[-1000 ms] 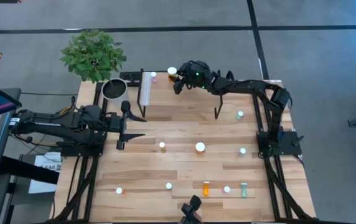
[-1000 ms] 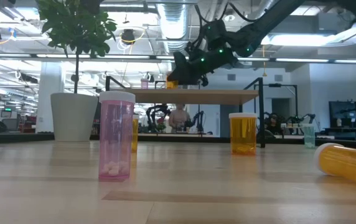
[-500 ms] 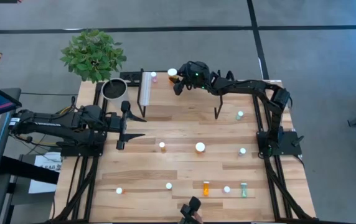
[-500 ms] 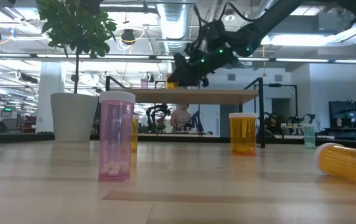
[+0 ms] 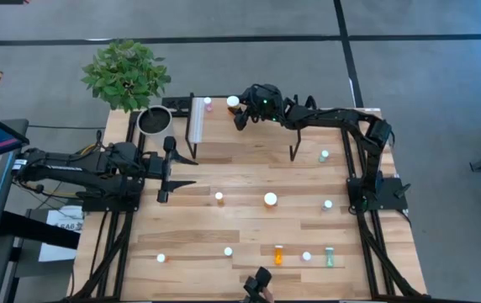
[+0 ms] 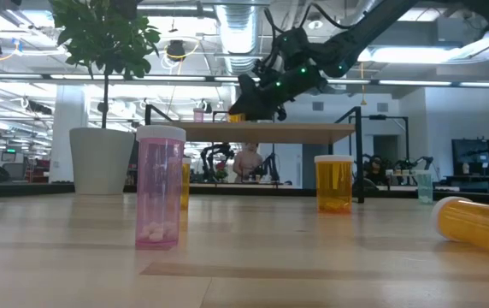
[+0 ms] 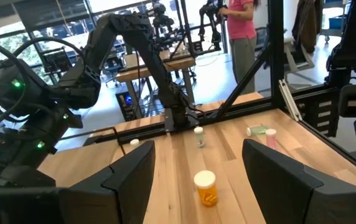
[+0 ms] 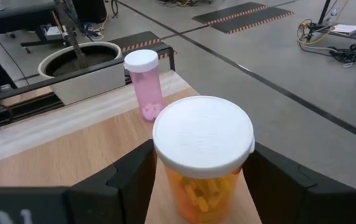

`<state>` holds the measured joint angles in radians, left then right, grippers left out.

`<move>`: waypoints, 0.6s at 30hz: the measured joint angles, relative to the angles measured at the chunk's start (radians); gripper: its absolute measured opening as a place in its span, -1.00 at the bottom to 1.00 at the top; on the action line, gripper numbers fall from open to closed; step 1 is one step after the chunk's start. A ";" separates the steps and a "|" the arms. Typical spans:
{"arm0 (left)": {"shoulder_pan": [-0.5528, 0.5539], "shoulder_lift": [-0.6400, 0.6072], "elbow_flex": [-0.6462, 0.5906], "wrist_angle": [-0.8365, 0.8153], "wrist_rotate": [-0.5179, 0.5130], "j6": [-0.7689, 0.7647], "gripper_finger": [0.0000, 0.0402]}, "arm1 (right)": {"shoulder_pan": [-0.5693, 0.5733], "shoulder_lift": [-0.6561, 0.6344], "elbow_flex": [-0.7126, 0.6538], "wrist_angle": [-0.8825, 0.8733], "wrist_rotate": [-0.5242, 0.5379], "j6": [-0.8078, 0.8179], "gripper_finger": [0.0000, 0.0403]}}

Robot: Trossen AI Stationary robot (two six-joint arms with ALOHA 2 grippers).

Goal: Pick and place medicine bottles onto shelf by color
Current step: Put the top large orange pill bottle on the shelf

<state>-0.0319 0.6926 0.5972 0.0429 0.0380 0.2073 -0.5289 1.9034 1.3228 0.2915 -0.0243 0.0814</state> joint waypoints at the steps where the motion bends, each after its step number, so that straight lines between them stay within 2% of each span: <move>1: 0.000 0.000 0.000 0.000 0.000 -0.001 0.15 | 0.000 0.000 0.000 0.000 0.000 0.000 0.28; 7: 0.000 0.000 0.000 0.000 0.000 -0.008 0.15 | -0.001 0.000 0.000 -0.005 -0.001 0.030 0.34; 18: 0.000 0.000 0.000 0.000 0.000 -0.009 0.15 | -0.001 -0.015 -0.001 -0.054 -0.006 0.068 0.35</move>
<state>-0.0322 0.6926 0.5968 0.0429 0.0383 0.1982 -0.5297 1.8886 1.3216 0.2370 -0.0307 0.1497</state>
